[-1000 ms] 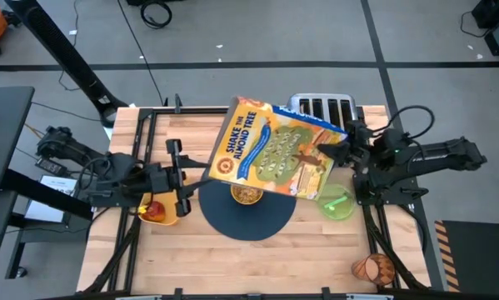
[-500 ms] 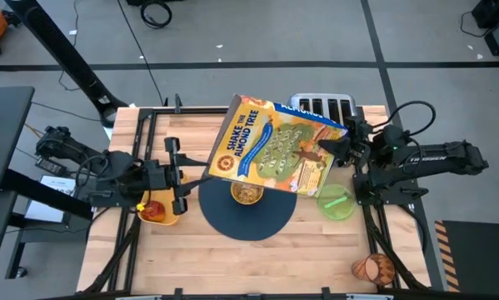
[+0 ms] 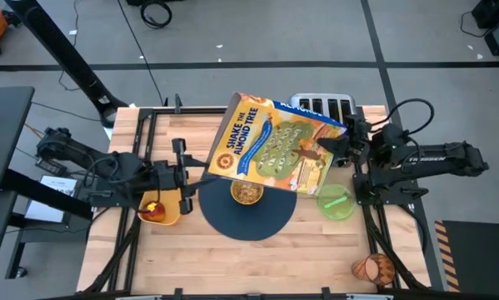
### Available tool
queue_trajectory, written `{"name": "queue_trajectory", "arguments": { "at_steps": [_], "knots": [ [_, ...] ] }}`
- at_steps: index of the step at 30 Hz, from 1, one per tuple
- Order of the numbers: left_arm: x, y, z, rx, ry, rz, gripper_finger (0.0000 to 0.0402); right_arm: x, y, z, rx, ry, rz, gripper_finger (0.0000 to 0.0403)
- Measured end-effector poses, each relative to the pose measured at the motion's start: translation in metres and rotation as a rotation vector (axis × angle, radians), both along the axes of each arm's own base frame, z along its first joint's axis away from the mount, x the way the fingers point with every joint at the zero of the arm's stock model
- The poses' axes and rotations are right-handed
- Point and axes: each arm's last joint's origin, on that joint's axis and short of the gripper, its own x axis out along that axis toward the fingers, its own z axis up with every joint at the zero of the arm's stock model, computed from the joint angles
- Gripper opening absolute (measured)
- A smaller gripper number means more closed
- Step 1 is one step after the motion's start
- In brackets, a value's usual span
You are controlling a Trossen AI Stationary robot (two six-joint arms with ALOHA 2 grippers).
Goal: Arrange a breakfast setting
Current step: Pour the cereal from the cereal box into the bowl
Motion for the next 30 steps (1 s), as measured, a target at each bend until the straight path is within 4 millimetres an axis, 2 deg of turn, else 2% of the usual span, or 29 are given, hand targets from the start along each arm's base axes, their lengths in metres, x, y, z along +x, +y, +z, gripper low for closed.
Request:
{"name": "queue_trajectory", "arguments": {
  "at_steps": [6, 16, 24, 30],
  "knots": [
    [0.008, 0.005, -0.005, 0.019, 0.021, -0.043, 0.0128, 0.009, -0.001, -0.005, 0.012, 0.035, 0.005, 0.0090],
    [0.010, 0.006, -0.007, 0.039, 0.044, -0.061, 0.0011, 0.022, -0.005, -0.013, 0.030, 0.069, 0.001, 0.0090],
    [0.010, 0.006, -0.007, 0.035, 0.044, -0.053, 0.0008, 0.027, -0.007, -0.015, 0.011, 0.075, 0.000, 0.0094],
    [0.002, 0.009, -0.004, -0.001, 0.046, -0.052, 0.0007, 0.027, -0.007, -0.016, -0.003, 0.084, -0.006, 0.0135]
  ]
}}
